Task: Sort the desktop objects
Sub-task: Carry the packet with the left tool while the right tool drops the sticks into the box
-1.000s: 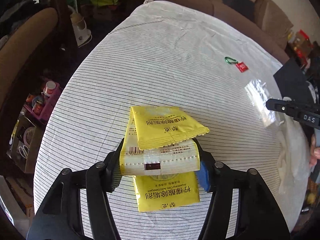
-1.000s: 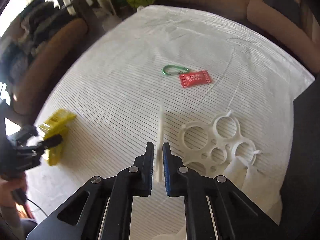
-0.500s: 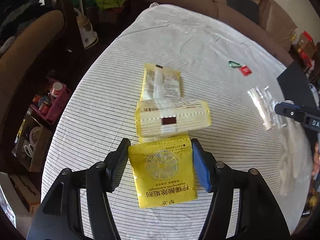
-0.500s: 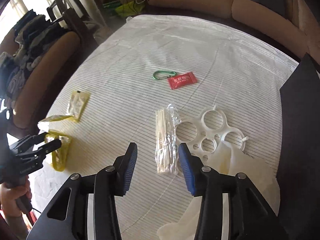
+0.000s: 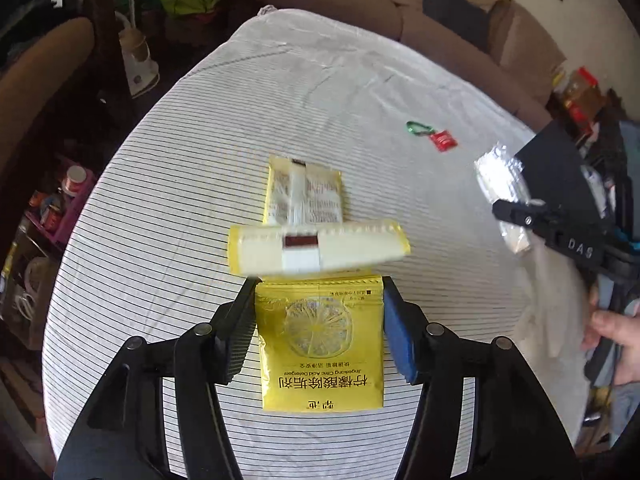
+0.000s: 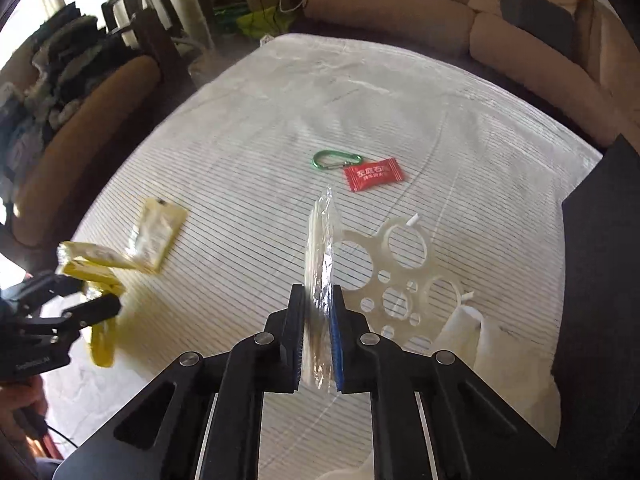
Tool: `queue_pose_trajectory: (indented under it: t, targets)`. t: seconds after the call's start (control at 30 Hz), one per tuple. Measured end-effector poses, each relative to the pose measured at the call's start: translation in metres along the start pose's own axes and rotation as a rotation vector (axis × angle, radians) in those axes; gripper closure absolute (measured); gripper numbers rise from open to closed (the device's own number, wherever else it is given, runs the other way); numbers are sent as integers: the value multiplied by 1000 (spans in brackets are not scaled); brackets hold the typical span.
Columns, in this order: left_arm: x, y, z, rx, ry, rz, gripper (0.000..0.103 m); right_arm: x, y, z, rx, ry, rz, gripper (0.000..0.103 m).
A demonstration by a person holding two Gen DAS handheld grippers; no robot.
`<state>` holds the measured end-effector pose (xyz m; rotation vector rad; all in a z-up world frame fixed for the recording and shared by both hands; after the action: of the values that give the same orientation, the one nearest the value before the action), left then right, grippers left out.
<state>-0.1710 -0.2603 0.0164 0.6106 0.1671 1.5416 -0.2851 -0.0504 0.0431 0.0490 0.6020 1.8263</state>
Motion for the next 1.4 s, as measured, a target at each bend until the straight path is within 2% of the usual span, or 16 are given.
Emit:
queue_pose_trajectory:
  t: [0.2, 0.33, 0.5, 0.63, 0.73, 0.93, 1.03, 1.17, 1.4]
  targets:
    - [8, 16, 30, 101, -197, 83, 48, -1, -4, 69, 50, 146, -77, 96]
    - [33, 26, 61, 166, -239, 36, 48, 6, -11, 127, 99, 202, -92, 96]
    - [75, 38, 89, 189, -322, 11, 48, 32, -25, 198, 156, 199, -91, 96]
    - [121, 62, 123, 216, -357, -48, 48, 57, -41, 249, 204, 187, -96, 96]
    - [163, 82, 159, 259, -322, -130, 48, 84, -51, 286, 246, 174, -122, 96]
    - [254, 118, 214, 328, -323, -252, 48, 146, -63, 345, 300, 106, -176, 96]
    - [299, 133, 224, 349, -317, -293, 48, 175, -70, 357, 301, 74, -202, 96]
    - [352, 145, 218, 351, -329, -332, 48, 213, -78, 351, 279, 33, -235, 96]
    - [421, 148, 162, 288, -349, -364, 48, 282, -97, 298, 182, -37, -292, 96]
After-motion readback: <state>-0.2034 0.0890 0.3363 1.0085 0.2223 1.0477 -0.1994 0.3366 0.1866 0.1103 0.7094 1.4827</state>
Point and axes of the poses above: each gripper's, at about its wrist camera, not at the fingertips, and z roughly against the way its jaws point, x to its right, y to its top, the point moved 2 cm from there along -z, roughly the way its jaws point, and after that the axes turned 12 degrees about -z, right-handed, at the moved point
